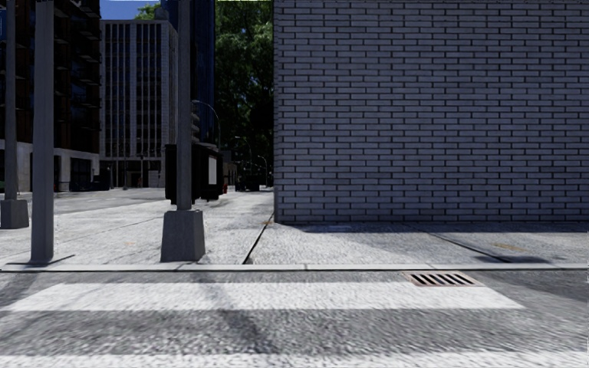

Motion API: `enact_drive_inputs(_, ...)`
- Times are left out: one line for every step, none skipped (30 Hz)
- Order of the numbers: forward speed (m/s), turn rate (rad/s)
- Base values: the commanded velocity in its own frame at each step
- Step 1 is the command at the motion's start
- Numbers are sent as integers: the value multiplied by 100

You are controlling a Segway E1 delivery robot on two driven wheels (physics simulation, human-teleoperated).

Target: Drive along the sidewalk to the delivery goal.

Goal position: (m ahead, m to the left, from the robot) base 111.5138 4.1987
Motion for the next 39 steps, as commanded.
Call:
enact_drive_inputs(200,0)
enact_drive_inputs(200,0)
enact_drive_inputs(200,0)
enact_drive_inputs(200,0)
enact_drive_inputs(200,0)
enact_drive_inputs(200,0)
enact_drive_inputs(200,0)
enact_drive_inputs(200,0)
enact_drive_inputs(200,0)
enact_drive_inputs(200,0)
enact_drive_inputs(200,0)
enact_drive_inputs(200,0)
enact_drive_inputs(200,0)
enact_drive_inputs(200,0)
enact_drive_inputs(200,0)
enact_drive_inputs(200,0)
enact_drive_inputs(200,0)
enact_drive_inputs(200,0)
enact_drive_inputs(200,0)
enact_drive_inputs(200,0)
enact_drive_inputs(200,0)
enact_drive_inputs(200,0)
enact_drive_inputs(200,0)
enact_drive_inputs(200,0)
enact_drive_inputs(200,0)
enact_drive_inputs(200,6)
enact_drive_inputs(200,6)
enact_drive_inputs(194,10)
enact_drive_inputs(184,14)
enact_drive_inputs(167,17)
enact_drive_inputs(156,18)
enact_drive_inputs(156,18)
enact_drive_inputs(147,22)
enact_drive_inputs(142,24)
enact_drive_inputs(140,27)
enact_drive_inputs(139,31)
enact_drive_inputs(139,31)
enact_drive_inputs(137,32)
enact_drive_inputs(136,32)
